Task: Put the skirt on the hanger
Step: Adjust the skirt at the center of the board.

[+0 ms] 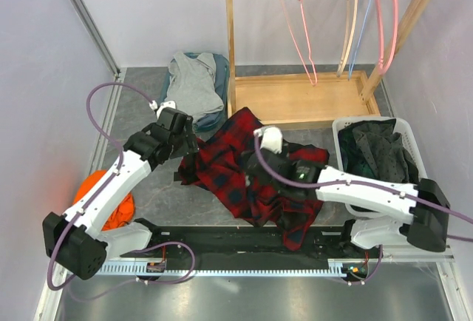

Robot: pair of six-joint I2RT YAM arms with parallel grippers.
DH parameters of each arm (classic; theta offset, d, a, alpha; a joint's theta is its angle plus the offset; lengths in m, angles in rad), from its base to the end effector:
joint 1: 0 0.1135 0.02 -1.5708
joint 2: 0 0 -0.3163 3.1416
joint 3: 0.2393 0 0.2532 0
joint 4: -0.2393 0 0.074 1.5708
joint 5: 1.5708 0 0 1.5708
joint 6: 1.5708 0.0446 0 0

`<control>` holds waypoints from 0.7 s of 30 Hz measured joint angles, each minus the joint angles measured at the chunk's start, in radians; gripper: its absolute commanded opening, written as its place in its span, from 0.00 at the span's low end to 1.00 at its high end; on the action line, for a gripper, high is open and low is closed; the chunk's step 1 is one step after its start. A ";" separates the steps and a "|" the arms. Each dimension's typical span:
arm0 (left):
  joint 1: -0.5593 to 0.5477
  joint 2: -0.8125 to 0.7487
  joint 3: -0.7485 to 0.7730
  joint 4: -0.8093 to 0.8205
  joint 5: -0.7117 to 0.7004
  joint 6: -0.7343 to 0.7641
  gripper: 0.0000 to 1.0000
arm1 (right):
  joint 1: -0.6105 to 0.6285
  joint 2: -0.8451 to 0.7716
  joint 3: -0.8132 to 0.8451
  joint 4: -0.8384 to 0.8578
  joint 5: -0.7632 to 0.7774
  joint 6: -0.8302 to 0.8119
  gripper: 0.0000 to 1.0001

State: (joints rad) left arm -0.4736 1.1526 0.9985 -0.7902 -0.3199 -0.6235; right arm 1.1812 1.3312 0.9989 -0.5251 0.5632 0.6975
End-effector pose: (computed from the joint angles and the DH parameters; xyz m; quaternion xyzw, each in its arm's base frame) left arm 0.1951 -0.0842 0.3298 -0.1193 0.9329 -0.0293 0.3386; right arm 0.1246 0.2409 0.3128 -0.1214 0.8972 0.1170 0.4082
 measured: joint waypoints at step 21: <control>0.000 0.484 0.536 0.076 0.229 0.192 0.86 | -0.613 0.042 -0.123 0.107 -0.167 -0.035 0.89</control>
State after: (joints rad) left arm -0.4736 1.6371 1.5345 -0.7143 -0.0914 -0.4316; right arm 0.5686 1.3735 0.8757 -0.4179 0.3958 0.6621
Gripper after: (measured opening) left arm 0.863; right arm 0.875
